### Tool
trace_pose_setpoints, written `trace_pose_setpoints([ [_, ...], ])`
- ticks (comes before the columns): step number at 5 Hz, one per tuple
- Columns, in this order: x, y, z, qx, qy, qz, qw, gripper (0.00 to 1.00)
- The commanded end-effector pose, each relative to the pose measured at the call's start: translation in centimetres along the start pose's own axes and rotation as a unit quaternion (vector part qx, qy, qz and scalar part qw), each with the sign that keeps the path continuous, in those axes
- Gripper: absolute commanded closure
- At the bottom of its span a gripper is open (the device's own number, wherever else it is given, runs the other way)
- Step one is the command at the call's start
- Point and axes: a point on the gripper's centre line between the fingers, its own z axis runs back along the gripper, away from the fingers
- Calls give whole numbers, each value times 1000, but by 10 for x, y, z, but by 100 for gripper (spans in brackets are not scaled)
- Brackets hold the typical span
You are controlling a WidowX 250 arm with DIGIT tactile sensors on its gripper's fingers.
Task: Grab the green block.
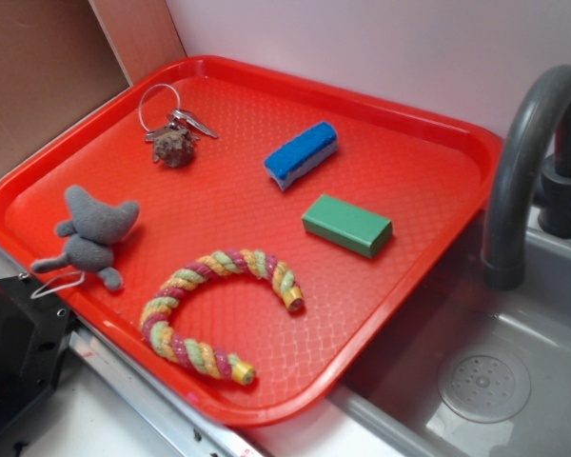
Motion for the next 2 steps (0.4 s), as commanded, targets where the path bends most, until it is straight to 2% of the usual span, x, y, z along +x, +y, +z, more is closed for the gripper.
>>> trace_pose_setpoints([
  [1, 0, 0, 0, 0, 0, 0, 1000, 0],
  [2, 18, -9, -9, 18, -38, -88, 995, 0],
])
